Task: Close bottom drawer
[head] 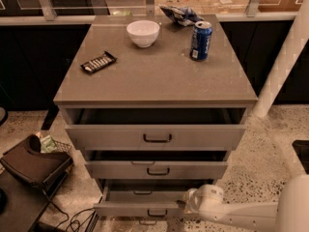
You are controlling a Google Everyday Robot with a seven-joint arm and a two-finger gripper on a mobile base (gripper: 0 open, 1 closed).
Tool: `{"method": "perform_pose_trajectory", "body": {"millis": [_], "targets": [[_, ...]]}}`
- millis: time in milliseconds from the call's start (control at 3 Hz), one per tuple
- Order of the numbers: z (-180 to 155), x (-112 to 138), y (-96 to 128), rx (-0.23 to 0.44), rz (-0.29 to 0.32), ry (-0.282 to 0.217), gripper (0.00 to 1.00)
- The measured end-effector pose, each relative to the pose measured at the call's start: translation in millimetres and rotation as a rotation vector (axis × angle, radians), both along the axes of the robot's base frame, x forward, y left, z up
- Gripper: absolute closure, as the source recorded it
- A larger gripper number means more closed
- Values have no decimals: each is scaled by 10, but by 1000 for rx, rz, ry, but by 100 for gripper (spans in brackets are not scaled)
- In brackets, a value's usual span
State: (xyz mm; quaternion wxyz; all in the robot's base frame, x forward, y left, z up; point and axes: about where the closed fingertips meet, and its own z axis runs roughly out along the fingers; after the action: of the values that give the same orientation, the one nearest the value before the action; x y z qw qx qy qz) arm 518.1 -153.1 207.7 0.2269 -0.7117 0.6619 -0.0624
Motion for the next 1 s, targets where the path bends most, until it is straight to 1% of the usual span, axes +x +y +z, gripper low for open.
{"method": "perform_pose_trajectory", "body": {"millis": [333,667,1000], "targets": [[0,1,0,0,0,0,100],[65,228,74,10,21,-54,100],[65,227,75,10,21,-54,100]]}}
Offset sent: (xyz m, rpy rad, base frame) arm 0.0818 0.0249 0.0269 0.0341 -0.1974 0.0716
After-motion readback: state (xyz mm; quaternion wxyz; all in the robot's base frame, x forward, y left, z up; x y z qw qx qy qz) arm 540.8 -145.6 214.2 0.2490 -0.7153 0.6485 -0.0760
